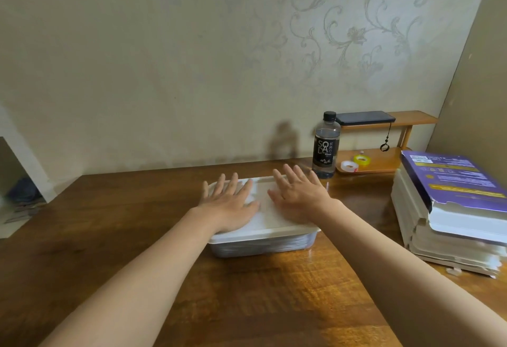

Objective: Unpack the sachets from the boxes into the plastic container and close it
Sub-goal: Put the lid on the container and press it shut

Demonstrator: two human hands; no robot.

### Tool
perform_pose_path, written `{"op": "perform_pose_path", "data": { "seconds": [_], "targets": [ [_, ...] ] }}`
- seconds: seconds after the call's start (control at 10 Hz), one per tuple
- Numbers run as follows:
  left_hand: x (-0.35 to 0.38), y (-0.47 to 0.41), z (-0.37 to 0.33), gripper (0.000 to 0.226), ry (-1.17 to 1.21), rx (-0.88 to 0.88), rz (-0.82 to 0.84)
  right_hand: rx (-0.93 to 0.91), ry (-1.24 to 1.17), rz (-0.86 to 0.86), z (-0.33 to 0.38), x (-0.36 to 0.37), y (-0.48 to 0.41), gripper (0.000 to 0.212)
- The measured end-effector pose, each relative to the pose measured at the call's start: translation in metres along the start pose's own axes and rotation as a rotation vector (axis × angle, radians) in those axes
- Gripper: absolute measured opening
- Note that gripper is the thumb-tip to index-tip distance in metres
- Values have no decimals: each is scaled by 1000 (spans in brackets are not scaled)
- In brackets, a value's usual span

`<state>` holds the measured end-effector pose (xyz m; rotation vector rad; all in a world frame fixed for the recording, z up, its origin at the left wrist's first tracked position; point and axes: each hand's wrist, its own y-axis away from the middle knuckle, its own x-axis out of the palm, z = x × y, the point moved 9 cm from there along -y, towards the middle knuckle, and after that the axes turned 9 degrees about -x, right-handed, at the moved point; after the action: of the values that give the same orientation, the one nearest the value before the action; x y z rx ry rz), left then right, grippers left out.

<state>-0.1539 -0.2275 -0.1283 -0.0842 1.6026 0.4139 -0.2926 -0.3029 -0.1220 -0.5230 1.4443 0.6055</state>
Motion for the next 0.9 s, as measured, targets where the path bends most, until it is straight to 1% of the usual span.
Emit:
{"op": "perform_pose_path", "data": {
  "seconds": [0.1,0.2,0.5,0.9],
  "targets": [
    [5,-2,4,70,-18,-24,10,50,-7,74,-11,9,-2,76],
    [6,-3,2,69,-24,-14,-5,54,-26,96,-11,13,-2,78],
    [8,-4,2,69,-41,7,-13,68,-40,119,-9,16,6,78],
    [10,-1,2,71,-29,-8,-19,62,5,118,-8,17,5,76]
  ]
}}
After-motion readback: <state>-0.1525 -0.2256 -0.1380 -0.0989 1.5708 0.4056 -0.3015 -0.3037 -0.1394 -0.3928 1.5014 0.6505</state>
